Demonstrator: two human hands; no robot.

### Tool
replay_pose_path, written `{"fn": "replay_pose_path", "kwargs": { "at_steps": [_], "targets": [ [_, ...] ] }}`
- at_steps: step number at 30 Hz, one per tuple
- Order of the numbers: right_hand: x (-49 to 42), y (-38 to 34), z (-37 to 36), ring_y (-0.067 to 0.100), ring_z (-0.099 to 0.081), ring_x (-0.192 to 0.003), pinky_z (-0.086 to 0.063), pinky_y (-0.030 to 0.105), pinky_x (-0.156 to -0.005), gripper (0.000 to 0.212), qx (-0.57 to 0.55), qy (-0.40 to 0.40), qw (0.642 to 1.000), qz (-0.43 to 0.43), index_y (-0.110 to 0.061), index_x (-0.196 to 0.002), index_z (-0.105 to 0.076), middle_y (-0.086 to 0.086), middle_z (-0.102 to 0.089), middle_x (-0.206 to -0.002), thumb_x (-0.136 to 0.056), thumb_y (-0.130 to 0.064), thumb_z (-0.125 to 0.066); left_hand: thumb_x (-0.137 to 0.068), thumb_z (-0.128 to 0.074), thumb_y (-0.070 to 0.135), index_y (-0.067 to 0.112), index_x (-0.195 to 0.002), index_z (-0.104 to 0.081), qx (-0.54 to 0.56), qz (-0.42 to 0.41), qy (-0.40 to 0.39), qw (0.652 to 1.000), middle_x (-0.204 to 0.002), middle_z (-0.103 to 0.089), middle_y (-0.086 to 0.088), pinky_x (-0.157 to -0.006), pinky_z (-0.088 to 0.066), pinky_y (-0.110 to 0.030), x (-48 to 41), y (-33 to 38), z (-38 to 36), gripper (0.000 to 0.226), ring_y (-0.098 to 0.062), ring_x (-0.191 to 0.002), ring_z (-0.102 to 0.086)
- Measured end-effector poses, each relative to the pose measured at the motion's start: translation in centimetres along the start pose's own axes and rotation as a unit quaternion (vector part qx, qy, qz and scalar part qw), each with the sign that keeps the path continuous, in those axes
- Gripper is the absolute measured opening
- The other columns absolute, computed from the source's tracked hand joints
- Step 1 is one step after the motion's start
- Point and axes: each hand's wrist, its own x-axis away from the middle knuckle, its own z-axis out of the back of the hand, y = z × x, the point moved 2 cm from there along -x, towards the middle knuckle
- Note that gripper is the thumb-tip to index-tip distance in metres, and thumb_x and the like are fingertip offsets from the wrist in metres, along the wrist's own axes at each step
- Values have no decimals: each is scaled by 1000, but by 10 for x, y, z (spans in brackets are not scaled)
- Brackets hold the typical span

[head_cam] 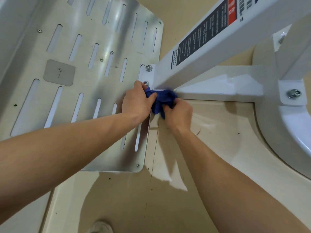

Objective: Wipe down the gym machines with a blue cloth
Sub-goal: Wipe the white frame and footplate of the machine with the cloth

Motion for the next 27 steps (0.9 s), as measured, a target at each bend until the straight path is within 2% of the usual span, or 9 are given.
{"fn": "replay_pose_path", "kwargs": {
  "at_steps": [5, 9, 11, 14, 16, 18, 20, 22, 27],
  "targets": [
    [-3, 7, 0, 22, -71, -69, -61, 43, -72, 13, -193, 21, 973, -124, -17, -68, -67, 2, -71, -67, -81, -14, -64, -87, -64, 36, 19, -112, -50, 45, 12, -20, 999, -96, -62, 2, -74, -50, -31, 5, 6, -6, 33, -20, -86, -61],
    [-6, 4, 19, 19, -70, -71, -60, 29, -72, 21, -425, 15, 878, -217, -11, -72, -68, 8, -70, -73, -86, 3, -63, -81, -72, 23, 21, -100, -50, 90, 5, -14, 996, -91, -63, 4, -77, -53, -35, 13, 13, -16, 29, -19, -86, -63],
    [-14, 9, 34, 19, -67, -71, -59, 30, -72, 22, -410, 21, 890, -202, -13, -65, -71, 7, -69, -69, -81, 0, -64, -80, -73, 21, 22, -98, -48, 102, 4, -16, 995, -88, -62, 5, -80, -53, -39, 17, 24, -24, 31, -22, -88, -63],
    [-9, 13, 48, 11, -63, -65, -53, 25, -65, 13, -264, -3, 957, -120, -15, -70, -75, -3, -69, -65, -76, -6, -66, -80, -74, 24, 22, -97, -48, 119, 22, -15, 993, -80, -57, 10, -80, -53, -39, 19, 33, -29, 31, -22, -87, -63],
    [1, 13, 53, 6, -64, -65, -52, 22, -65, 10, -189, 4, 979, -74, -20, -71, -69, -7, -70, -69, -78, -13, -69, -79, -74, 25, 22, -96, -49, 119, 16, -20, 993, -85, -61, 6, -79, -53, -38, 21, 33, -30, 31, -21, -86, -63],
    [4, 16, 54, 12, -60, -60, -50, 30, -61, 24, -118, 19, 989, -89, -21, -62, -57, -3, -64, -64, -82, -27, -69, -77, -76, 25, 23, -96, -49, 119, 1, -32, 992, -90, -66, 5, -79, -52, -36, 23, 30, -31, 33, -19, -86, -64],
    [0, 13, 48, 25, -66, -59, -58, 39, -61, 34, -143, -36, 979, -140, -13, -61, -62, 8, -69, -64, -86, -36, -62, -76, -77, 22, 25, -98, -49, 139, 3, -36, 990, -94, -68, 6, -81, -52, -34, 26, 27, -31, 35, -17, -88, -65],
    [-5, 8, 40, 31, -72, -69, -60, 49, -73, 32, -182, -78, 969, -151, -9, -71, -70, 12, -74, -70, -87, -35, -59, -79, -75, 18, 25, -101, -49, 160, 18, -40, 986, -95, -68, 7, -84, -51, -33, 25, 28, -30, 35, -16, -91, -65],
    [-9, 4, 19, 27, -74, -73, -61, 49, -78, 13, -305, -31, 927, -214, -13, -79, -72, 10, -75, -77, -79, -26, -74, -84, -72, 23, 17, -106, -54, 161, 87, -45, 982, -98, -69, 4, -88, -49, -32, 16, 19, -27, 29, -17, -95, -64]
  ]
}}
